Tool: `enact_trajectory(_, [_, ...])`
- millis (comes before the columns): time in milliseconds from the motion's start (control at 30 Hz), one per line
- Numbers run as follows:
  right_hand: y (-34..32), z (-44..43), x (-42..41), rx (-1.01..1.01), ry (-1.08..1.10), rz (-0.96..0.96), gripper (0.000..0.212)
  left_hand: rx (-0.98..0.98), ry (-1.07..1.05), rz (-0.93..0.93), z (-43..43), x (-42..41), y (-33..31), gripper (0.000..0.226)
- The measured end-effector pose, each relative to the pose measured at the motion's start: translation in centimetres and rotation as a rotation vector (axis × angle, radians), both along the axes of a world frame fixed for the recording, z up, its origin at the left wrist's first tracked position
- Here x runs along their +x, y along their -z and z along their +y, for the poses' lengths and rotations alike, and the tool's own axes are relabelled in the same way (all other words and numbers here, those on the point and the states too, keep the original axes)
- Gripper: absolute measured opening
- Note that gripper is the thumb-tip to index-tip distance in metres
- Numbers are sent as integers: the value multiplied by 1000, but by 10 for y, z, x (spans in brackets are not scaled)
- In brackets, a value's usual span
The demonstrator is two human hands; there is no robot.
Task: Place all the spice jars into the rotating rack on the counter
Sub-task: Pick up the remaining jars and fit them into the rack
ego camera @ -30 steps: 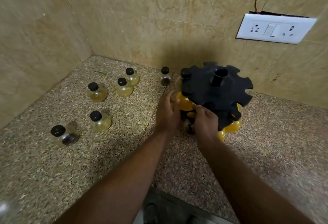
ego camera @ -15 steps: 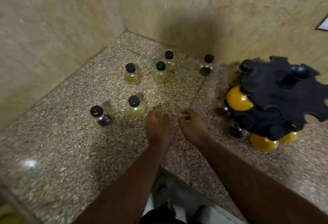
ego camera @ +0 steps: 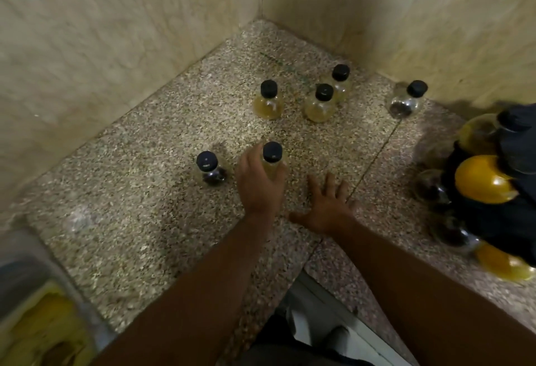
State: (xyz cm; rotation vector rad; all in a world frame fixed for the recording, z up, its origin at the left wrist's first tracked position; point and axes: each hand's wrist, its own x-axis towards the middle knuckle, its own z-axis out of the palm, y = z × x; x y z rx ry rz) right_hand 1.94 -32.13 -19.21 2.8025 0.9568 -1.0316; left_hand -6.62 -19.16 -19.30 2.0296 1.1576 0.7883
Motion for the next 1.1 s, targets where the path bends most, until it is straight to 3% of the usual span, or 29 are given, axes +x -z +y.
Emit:
enact_trajectory(233, [4,1,4,8,-11,-3,122,-2,147,29,13,9,-2,53])
enact_trajectory(400, [2,-6,3,176,59,-76,90,-7,187,2,-1,13,-3,52])
enact_trajectory(600, [-13,-50,-1,578,442,-158,47,-59,366,-7,-37,32,-12,49])
enact_trajectory(767, [-36,-100,12,784,769,-228,27,-16,562,-50,-87,59,-36,50])
enact_trajectory(1100, [-78,-206,22,1218,1193,-443,27,49,859,-299,-205,97,-88,42])
